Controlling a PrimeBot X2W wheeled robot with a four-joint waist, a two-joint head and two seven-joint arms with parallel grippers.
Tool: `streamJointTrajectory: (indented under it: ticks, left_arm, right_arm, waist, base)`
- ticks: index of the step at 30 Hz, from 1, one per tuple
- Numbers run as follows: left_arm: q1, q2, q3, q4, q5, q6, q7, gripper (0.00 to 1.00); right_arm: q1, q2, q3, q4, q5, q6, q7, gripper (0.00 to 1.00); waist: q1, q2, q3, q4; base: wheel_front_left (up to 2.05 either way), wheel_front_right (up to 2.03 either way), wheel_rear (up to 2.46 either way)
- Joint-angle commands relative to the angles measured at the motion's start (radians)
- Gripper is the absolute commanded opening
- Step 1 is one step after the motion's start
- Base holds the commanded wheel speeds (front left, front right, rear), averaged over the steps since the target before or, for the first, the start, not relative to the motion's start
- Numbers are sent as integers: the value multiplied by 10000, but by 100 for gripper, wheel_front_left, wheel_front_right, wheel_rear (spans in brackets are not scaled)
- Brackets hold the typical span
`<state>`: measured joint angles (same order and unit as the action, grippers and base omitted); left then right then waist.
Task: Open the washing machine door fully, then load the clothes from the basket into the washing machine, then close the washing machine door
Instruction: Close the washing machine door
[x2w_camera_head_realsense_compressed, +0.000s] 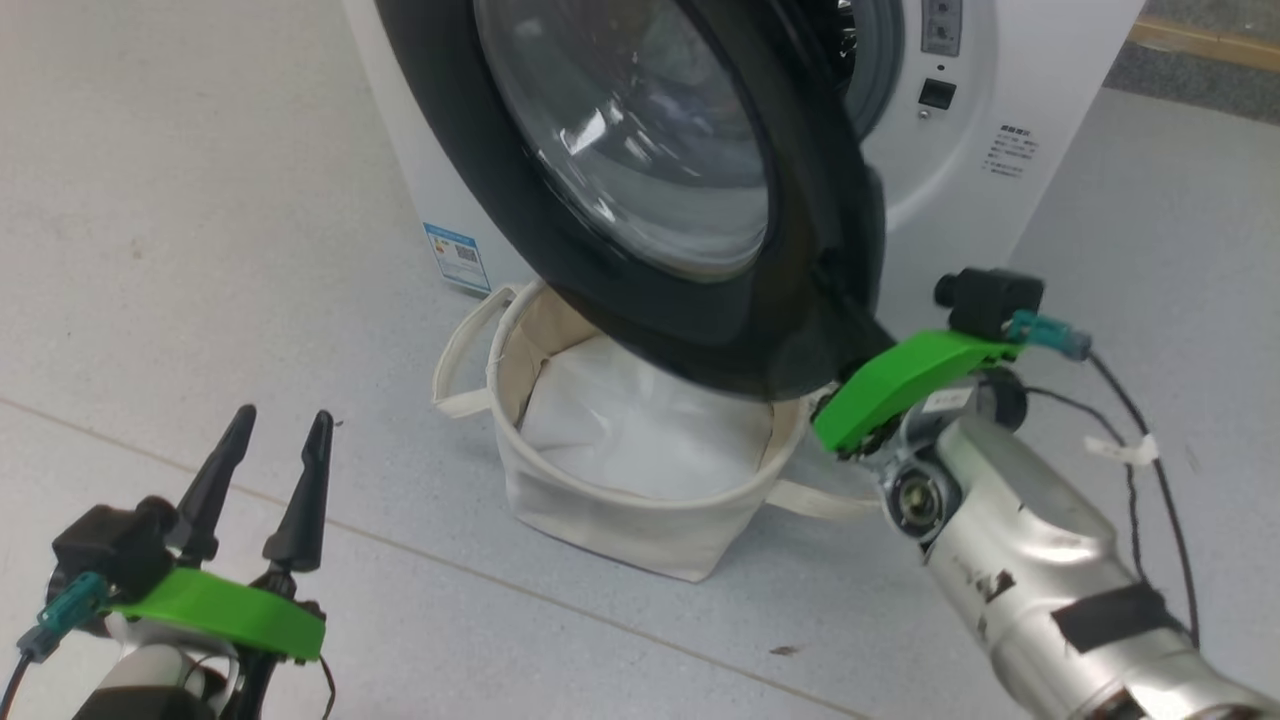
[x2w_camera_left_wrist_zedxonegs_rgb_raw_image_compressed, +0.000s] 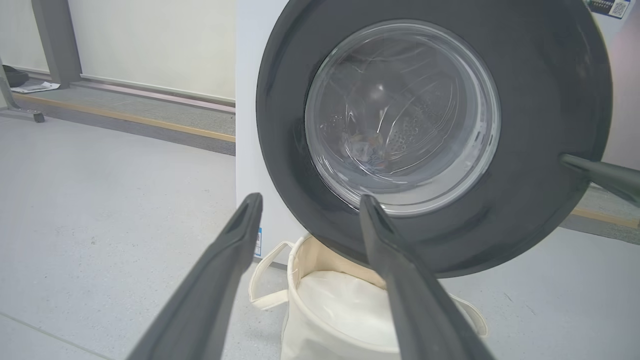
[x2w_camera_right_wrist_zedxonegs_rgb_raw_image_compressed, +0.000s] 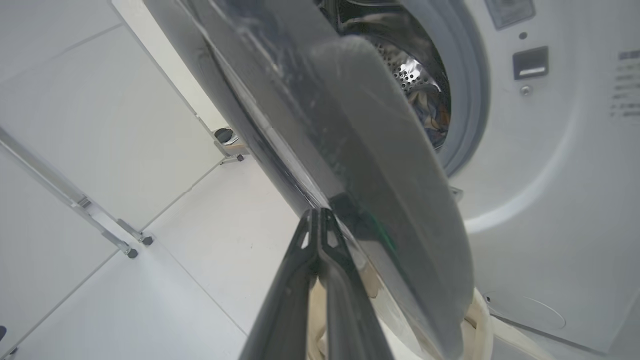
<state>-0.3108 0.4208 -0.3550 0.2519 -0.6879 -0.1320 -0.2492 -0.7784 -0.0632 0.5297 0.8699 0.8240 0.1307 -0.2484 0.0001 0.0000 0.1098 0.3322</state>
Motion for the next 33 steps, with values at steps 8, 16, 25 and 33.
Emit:
streamJointTrajectory:
  ticks: [8,16,25,33]
  left_arm:
    - [-715,137,221,-328,-136,13,-126,100]
    - [-1002,20,217,-441,-248,13,-126,100]
    - [-1391,-172,411,-649,-384,13,-126,100]
    - [-1580,-232,459,-663,-362,13,-126,100]
  right_arm:
    - [-1677,130,-876,1215,-487,0,-132,0]
    - [-3128,130,-2387,2540,-1546,0,-133,0]
    - [-4252,130,-4559,3158,-3411,0,-133,0]
    - [-4462,130,-5596,2935,-4329,0,-133,0]
  waist:
    - [-1,0,517,116]
    - [-1,0,1363,335]
    - [-1,0,2375,582]
    - [-1,0,2649,707]
  base:
    - [0,0,0]
    - [0,0,0]
    - [0,0,0]
    - [0,0,0]
